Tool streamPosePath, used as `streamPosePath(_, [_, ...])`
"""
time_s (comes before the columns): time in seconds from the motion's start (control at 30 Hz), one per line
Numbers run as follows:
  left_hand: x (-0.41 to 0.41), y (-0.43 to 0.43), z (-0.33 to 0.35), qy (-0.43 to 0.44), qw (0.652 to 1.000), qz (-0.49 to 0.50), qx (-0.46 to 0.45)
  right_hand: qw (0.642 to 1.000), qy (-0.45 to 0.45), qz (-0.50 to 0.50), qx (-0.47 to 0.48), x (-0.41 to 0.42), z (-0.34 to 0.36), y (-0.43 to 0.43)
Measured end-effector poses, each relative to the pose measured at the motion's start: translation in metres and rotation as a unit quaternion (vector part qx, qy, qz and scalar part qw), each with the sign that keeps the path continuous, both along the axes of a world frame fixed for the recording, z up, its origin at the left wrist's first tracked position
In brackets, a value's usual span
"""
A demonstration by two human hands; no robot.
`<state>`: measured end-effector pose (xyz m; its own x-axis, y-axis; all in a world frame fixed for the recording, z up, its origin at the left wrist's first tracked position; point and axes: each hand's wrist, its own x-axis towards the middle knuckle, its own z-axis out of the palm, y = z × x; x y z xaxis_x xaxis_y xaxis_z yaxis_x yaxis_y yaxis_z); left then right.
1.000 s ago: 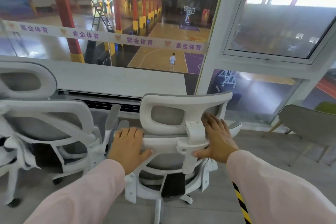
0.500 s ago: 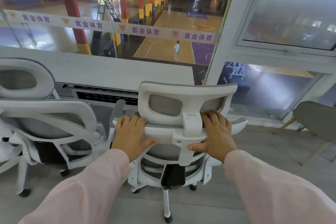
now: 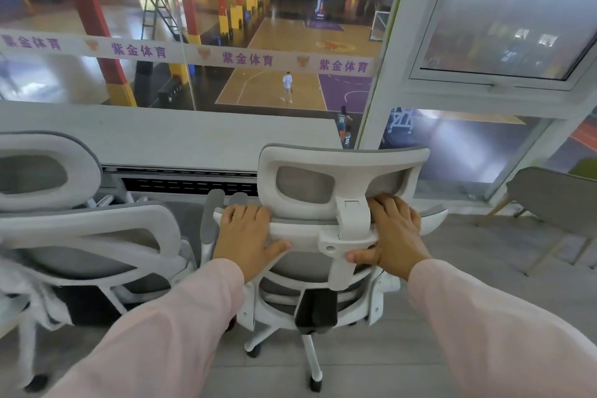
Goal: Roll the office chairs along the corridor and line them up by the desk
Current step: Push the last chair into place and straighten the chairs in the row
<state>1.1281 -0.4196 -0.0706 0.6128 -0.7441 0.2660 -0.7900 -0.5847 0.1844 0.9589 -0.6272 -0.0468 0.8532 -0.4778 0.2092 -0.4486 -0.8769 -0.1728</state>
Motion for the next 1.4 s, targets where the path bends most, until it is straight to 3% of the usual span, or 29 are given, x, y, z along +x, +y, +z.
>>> streamPosePath(0.6, [0.026,0.015,0.004,0.006,0.999,-0.015,0.03,0.999,-0.007,-0.029,0.03,0.018,0.001,0.026])
streamPosePath(1.07, [0.028,0.022,0.0,0.004,0.999,-0.053,0.011,0.998,0.042,-0.034,0.042,0.014,0.004,0.032])
streamPosePath(1.23, [0.012,0.047,0.009,0.045,0.998,-0.037,-0.011,0.997,0.049,-0.026,0.057,-0.004,0.012,0.048])
streamPosePath(1.4, [-0.034,0.083,0.019,0.036,0.999,-0.013,0.025,0.997,0.055,-0.028,0.056,-0.04,0.019,0.08])
